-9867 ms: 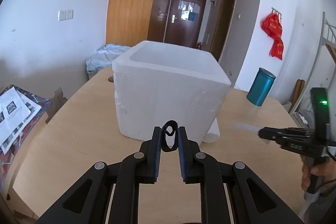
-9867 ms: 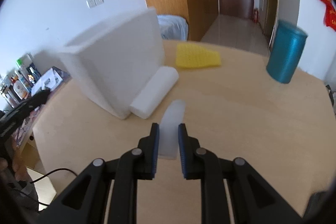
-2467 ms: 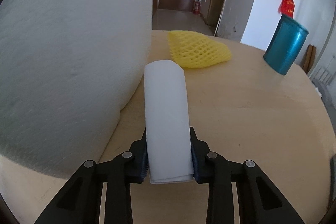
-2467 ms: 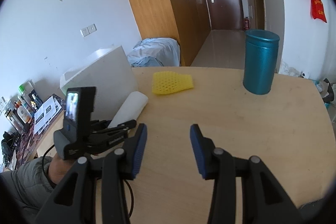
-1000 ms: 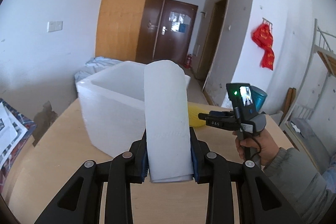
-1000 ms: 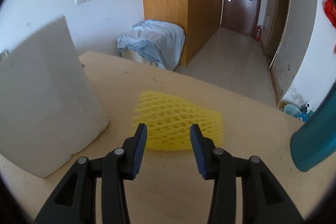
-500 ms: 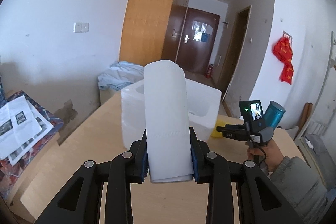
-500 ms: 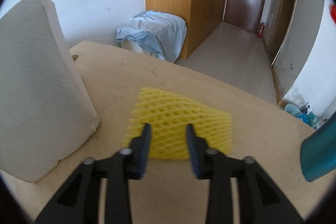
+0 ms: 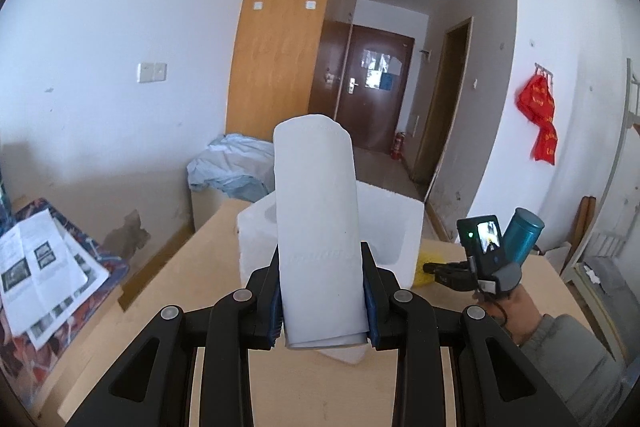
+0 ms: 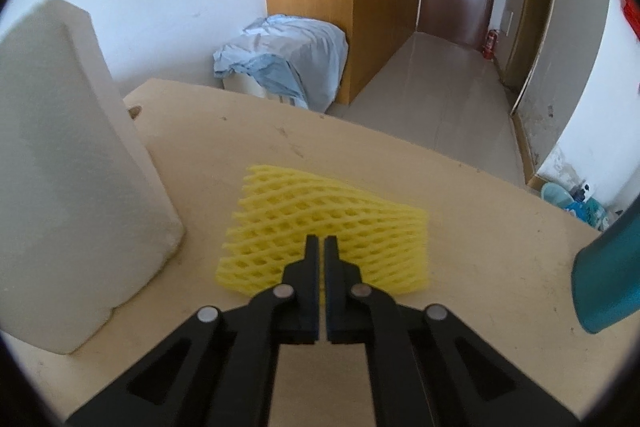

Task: Organize soft objects
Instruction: 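Close the right tool on the yellow mesh net while the left tool holds the roll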

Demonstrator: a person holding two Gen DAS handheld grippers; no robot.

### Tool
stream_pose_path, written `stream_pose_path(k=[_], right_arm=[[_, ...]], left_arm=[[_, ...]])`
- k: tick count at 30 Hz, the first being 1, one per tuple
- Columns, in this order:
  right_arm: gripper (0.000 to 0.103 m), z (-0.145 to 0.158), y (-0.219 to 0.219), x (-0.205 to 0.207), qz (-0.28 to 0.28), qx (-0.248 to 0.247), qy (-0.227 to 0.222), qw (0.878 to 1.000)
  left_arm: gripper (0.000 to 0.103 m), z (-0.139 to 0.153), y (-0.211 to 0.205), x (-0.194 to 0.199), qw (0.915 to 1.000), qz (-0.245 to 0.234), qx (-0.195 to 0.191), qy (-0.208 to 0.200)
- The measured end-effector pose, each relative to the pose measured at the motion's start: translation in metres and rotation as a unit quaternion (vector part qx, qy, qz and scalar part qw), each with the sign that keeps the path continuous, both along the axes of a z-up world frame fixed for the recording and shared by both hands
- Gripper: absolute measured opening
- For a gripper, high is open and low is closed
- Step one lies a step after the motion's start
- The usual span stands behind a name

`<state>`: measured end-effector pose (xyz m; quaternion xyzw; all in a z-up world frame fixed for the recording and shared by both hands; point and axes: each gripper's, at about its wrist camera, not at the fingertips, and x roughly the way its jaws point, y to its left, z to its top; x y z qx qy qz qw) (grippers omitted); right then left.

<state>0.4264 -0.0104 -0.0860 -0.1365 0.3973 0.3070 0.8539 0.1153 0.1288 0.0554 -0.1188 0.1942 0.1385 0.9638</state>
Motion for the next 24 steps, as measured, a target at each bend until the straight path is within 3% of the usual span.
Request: stream_pose_path(k=[11, 16, 17, 19, 20, 21, 24], right_arm=[[0.003, 0.034, -0.012, -0.025, -0.004, 0.043, 0.008, 0.999], [0.003, 0.043, -0.001, -0.028, 0.023, 0.037, -0.019, 0.999], [0.009, 0.041, 0.004, -0.023, 0.033, 0.035, -0.024, 0.999], [0.038, 0.03, 0.015, -0.011, 0.033, 0.006, -0.031, 0.999], [0.058, 0.024, 0.02, -0.005, 0.029, -0.008, -0.042, 0.999], [0.068, 0.018, 0.022, -0.001, 0.025, -0.019, -0.052, 0.998], [0.069, 0.001, 0.028, 0.011, 0.029, -0.026, -0.033, 0.999]], left_arm=[[0.033, -0.001, 0.017, 0.033, 0.9994, -0.027, -0.021, 0.011], [0.033, 0.007, 0.026, 0.048, 0.9989, -0.038, -0.022, 0.015], [0.033, 0.008, 0.028, 0.051, 0.9989, -0.039, -0.023, 0.015], [0.033, 0.008, 0.03, 0.055, 0.9988, -0.04, -0.024, 0.016], [0.033, 0.008, 0.031, 0.058, 0.9987, -0.04, -0.025, 0.018], [0.033, 0.008, 0.032, 0.061, 0.9986, -0.042, -0.025, 0.021], [0.033, 0.006, 0.034, 0.069, 0.9981, -0.047, -0.028, 0.027]])
